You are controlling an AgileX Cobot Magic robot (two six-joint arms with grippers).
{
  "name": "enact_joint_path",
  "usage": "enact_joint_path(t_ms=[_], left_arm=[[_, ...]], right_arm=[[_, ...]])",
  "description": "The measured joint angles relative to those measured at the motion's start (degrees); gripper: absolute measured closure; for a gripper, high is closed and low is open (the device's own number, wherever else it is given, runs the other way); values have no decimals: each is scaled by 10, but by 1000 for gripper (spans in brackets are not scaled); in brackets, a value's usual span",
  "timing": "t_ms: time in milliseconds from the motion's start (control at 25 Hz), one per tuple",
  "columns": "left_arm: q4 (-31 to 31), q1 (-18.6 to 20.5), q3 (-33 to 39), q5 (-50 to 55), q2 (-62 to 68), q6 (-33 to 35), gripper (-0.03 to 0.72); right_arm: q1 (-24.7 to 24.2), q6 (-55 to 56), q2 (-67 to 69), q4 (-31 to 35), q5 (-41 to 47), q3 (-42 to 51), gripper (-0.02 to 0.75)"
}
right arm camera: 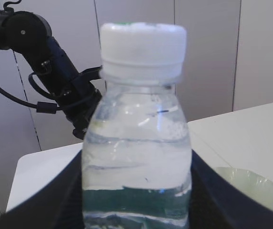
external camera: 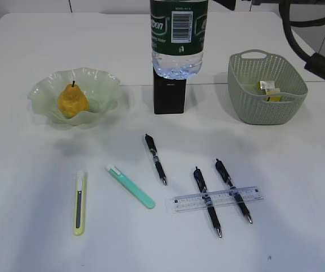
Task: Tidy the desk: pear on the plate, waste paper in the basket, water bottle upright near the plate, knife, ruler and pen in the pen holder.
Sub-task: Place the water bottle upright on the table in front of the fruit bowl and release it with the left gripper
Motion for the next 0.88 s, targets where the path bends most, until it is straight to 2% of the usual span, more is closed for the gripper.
enact_joint_path(t_ms=[440,880], left_arm=[[45,0,0,-8,0,0,295],[18,0,7,-103,0,0,295]], right_arm=[[0,-17,0,1,-3,0,353],[0,-21,0,1,-3,0,353]])
